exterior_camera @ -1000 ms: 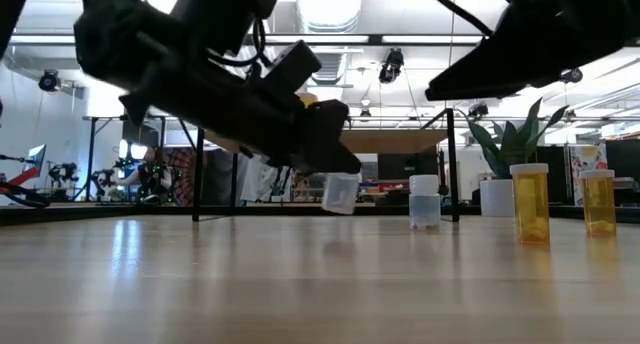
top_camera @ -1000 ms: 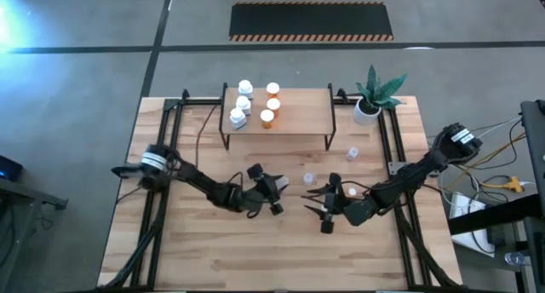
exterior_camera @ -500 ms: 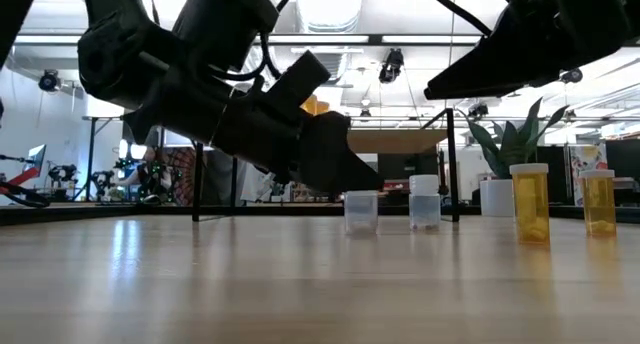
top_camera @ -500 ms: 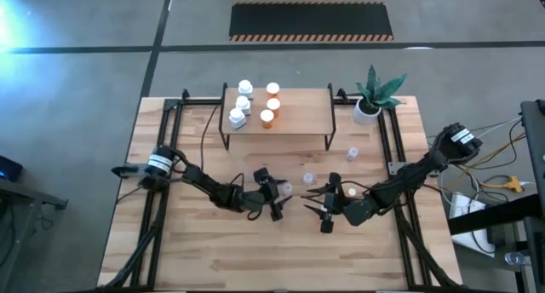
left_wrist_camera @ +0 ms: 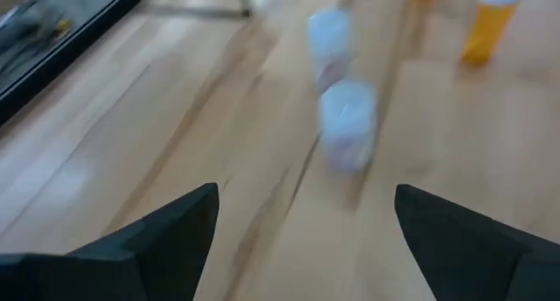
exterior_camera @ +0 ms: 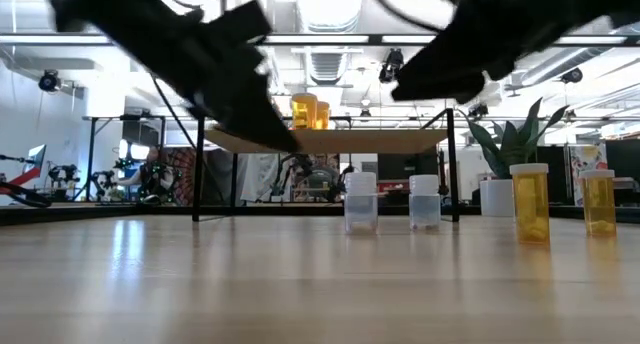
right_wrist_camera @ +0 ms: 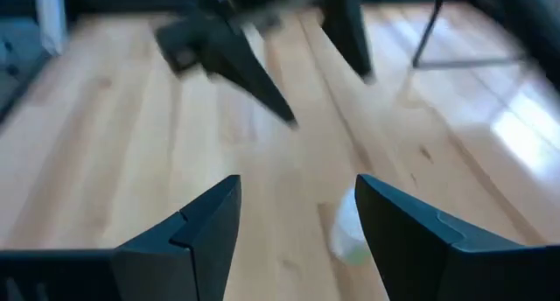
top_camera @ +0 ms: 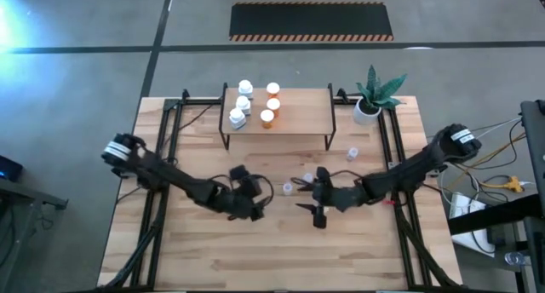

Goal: Pick and place medicine bottles onto shelf by color
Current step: Put the bottom left transparent pill bottle on the shelf

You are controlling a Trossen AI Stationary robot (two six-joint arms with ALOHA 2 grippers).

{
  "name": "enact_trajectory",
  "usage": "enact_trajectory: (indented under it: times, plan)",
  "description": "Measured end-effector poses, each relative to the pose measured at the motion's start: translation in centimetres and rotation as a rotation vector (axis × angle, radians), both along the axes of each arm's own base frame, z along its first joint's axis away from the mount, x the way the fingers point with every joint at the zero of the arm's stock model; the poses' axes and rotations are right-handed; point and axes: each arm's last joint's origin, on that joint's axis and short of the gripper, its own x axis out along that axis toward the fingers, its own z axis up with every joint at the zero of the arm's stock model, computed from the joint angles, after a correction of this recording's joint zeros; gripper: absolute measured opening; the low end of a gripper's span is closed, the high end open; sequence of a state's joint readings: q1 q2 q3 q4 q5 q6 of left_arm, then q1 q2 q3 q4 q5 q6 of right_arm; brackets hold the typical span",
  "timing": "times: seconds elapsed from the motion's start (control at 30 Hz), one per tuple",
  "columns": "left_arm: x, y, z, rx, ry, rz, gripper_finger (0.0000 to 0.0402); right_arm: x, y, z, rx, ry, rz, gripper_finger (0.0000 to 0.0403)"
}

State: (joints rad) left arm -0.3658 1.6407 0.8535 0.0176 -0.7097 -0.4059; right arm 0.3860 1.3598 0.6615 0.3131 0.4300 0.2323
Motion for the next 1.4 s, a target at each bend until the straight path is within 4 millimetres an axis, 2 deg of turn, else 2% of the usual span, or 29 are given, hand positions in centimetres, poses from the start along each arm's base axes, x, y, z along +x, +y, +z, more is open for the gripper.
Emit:
enact_trajectory:
  times: [0.1,0.2,0.33,0.47,0.6,0.77,0.9,1.03,1.1,1.23,1.4]
  plan:
    - [-1.8,-0.6,-0.6,-0.013,0.002,0.070,0.0329,1.0,-1.4,0.4,-0.014,0.130,-0.023,0.0228]
    - [-3.0,-1.0,-1.7,-0.028,-0.036,0.099,0.0329,2.0,-2.5,0.4,-0.024,0.221,-0.015,0.0257]
    - [-3.8,-1.2,-3.3,-0.081,-0.089,0.118,0.0329,3.8,-3.1,0.1,-0.019,0.268,0.023,0.0297]
    - [-4.1,-1.2,-4.4,-0.125,-0.149,0.122,0.0329,5.6,-3.1,-0.8,-0.067,0.371,0.027,0.0309]
    - [-4.0,-1.3,-4.8,-0.131,-0.158,0.120,0.0329,7.5,-2.7,-1.2,-0.087,0.470,0.020,0.0290]
    - [-3.8,-1.4,-4.7,-0.134,-0.163,0.116,0.0329,9.4,-2.8,-1.6,-0.119,0.557,-0.049,0.0243]
    - [-3.9,-1.7,-4.7,-0.137,-0.162,0.103,0.0329,10.0,-2.8,-2.1,-0.132,0.621,-0.046,0.0208]
    - [-4.0,-2.0,-4.7,-0.139,-0.162,0.094,0.0329,10.4,-2.6,-1.0,-0.131,0.605,-0.038,0.0187]
    - [-4.1,-2.1,-4.7,-0.140,-0.162,0.089,0.0329,10.5,-2.6,-0.9,-0.129,0.607,-0.033,0.0182]
    - [-4.1,-2.3,-4.7,-0.140,-0.161,0.081,0.0329,10.5,-2.3,-0.6,-0.119,0.621,0.082,0.0181]
    - [-4.2,-2.3,-4.8,-0.137,-0.158,0.079,0.0329,10.5,-2.7,-0.9,-0.145,0.649,0.134,0.0215]
